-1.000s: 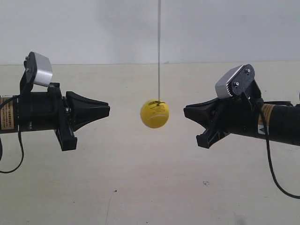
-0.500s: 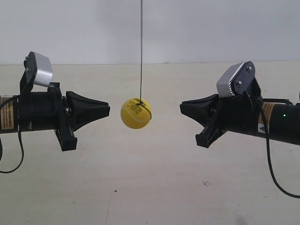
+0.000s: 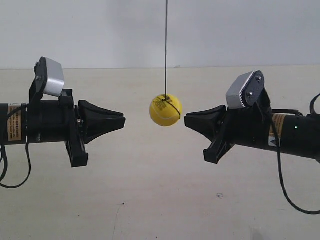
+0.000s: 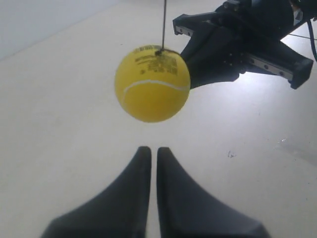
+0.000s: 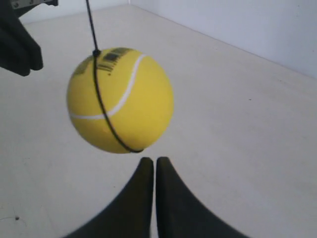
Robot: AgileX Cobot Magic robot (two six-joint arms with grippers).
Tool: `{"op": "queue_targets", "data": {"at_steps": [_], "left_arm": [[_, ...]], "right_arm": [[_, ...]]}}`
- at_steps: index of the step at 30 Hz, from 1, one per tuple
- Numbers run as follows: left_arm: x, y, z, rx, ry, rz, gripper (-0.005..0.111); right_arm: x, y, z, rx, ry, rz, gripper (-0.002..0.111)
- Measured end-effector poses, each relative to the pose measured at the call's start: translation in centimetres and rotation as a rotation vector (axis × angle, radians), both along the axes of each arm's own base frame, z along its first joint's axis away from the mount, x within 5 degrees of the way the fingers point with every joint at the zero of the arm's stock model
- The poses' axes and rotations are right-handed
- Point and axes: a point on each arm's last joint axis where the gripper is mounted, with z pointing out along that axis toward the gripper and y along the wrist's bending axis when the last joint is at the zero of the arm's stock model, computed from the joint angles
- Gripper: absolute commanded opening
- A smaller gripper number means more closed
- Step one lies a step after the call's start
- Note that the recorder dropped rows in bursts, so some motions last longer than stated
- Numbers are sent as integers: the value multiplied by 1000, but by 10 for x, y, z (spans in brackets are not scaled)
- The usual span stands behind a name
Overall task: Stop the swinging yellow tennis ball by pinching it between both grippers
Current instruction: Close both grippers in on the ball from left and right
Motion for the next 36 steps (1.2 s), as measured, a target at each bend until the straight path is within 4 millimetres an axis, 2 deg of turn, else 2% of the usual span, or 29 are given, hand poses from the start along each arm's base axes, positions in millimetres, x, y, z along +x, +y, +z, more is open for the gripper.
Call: {"op": "queue_targets", "data": {"at_steps": [5, 10, 22, 36], "left_arm": [[0, 0, 0, 1, -1, -2, 5], [0, 0, 0, 4, -10, -5, 5], [7, 3, -1, 27, -33, 74, 5], [8, 3, 3, 6, -79, 70, 5]], "right_arm": [[-4, 19, 0, -26, -15, 63, 0], [-7, 28, 0, -54, -32, 86, 0], [-2, 26, -1, -89, -68, 29, 0], [3, 24, 1, -89, -112, -18, 0]]}}
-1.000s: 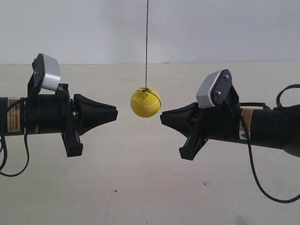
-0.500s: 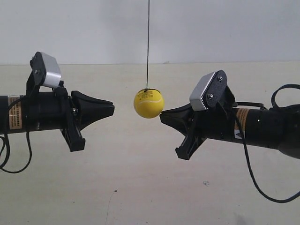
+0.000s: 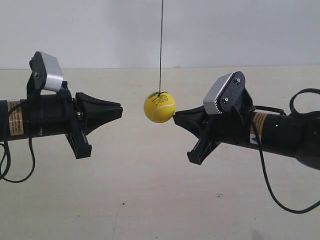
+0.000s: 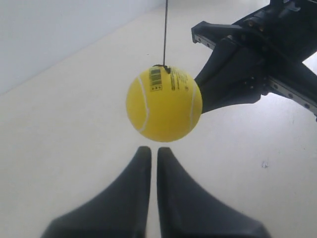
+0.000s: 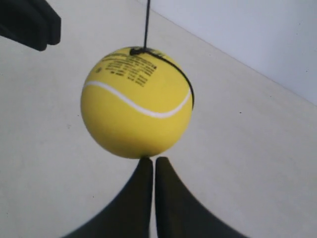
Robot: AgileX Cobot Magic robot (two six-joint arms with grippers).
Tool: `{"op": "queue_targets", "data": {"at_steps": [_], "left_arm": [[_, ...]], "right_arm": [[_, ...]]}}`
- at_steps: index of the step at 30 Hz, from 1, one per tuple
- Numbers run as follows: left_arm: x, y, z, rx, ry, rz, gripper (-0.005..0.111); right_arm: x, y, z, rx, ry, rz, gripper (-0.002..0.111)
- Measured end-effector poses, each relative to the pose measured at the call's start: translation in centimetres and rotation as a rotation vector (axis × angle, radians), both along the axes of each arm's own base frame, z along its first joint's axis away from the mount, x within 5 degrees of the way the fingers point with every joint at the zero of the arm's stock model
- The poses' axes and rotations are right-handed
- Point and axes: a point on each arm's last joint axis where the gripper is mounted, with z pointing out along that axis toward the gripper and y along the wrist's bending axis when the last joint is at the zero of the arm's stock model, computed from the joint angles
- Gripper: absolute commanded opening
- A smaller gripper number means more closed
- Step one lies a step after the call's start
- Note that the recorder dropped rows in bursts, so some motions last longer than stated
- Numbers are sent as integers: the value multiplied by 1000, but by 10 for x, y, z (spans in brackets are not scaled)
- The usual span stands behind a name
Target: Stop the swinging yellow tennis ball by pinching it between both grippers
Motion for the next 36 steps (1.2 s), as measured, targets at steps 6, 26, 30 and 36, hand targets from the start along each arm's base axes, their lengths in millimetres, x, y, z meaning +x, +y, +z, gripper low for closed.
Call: {"op": "queue_targets", "data": {"at_steps": [6, 26, 30, 36], "left_arm": [[-1, -2, 1, -31, -7, -19, 5], [12, -21, -17, -14, 32, -81, 5], [12, -21, -17, -14, 32, -81, 5], [12, -21, -17, -9, 34, -77, 5]], "right_arm": [[0, 1, 2, 22, -18, 9, 0], [-3, 4, 6, 60, -40, 39, 0], [-3, 5, 6, 57, -38, 41, 0], [-3, 5, 6, 54, -37, 43, 0]]}}
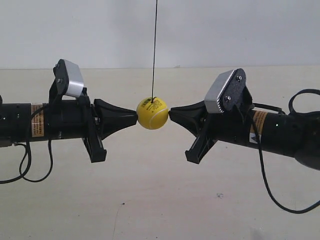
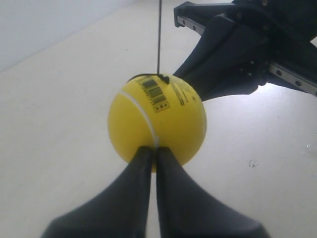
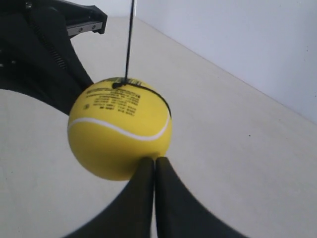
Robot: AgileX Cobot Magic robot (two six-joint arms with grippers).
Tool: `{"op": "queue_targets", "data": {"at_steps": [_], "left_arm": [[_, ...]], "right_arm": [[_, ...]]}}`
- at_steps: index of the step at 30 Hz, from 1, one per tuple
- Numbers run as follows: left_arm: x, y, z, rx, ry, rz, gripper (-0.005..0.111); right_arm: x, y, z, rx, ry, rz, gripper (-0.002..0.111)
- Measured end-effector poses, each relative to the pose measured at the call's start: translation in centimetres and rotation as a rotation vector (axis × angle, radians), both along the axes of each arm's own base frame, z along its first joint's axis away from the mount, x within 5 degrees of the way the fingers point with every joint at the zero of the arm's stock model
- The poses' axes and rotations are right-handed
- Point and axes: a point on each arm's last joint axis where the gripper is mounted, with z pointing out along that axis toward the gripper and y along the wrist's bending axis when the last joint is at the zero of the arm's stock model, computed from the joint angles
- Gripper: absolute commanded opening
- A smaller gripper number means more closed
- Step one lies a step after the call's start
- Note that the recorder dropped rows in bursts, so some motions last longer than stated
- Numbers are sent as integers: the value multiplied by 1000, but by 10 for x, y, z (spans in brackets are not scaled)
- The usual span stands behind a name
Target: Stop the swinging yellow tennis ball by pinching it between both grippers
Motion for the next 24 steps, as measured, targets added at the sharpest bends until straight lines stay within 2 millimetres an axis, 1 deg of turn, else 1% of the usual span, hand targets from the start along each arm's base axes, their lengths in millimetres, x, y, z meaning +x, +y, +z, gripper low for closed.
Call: {"op": "queue_targets", "data": {"at_steps": [7, 16, 19, 24], "left_arm": [[1, 1, -2, 25, 7, 14, 5], [2, 4, -6, 76, 28, 44, 5], [2, 4, -1, 82, 17, 50, 5], [-2, 6, 6, 80, -1, 55, 5]], "right_arm": [[0, -1, -3, -33, 6, -9, 0], [8, -8, -9, -119, 4, -121, 0], [12, -12, -11, -148, 4, -179, 0], [14, -14, -12, -165, 7, -206, 0]]}}
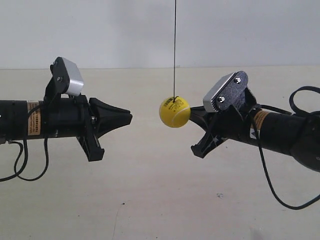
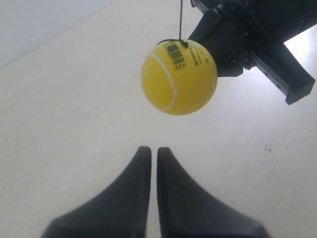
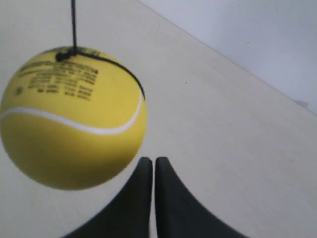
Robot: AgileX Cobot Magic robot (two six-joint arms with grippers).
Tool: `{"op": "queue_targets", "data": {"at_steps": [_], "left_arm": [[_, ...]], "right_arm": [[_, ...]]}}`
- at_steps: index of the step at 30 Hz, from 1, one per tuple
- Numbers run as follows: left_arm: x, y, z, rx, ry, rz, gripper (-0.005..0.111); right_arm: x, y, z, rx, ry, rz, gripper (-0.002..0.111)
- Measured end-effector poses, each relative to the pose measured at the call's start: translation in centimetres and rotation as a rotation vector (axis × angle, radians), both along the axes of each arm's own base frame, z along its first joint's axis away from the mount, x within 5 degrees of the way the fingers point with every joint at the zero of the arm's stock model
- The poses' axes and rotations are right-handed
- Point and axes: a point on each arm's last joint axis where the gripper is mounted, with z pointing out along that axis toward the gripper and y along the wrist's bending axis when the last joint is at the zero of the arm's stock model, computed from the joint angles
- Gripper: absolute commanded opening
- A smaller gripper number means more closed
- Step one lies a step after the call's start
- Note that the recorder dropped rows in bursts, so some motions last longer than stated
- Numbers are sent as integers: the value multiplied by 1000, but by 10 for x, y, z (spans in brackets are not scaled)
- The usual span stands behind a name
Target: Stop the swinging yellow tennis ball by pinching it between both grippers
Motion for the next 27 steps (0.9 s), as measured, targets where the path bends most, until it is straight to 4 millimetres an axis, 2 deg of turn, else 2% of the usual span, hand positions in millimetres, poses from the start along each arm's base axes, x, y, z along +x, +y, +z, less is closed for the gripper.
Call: {"op": "queue_targets", "data": {"at_steps": [7, 21, 27], "left_arm": [[-3, 4, 7, 39, -19, 30, 5], [-2, 5, 5, 61, -13, 44, 5], [-5, 5, 9, 48, -25, 37, 5]], "right_arm": [[0, -1, 0, -7, -4, -6, 0], [1, -1, 0, -6, -3, -10, 0], [4, -4, 5, 25, -4, -70, 0]]}}
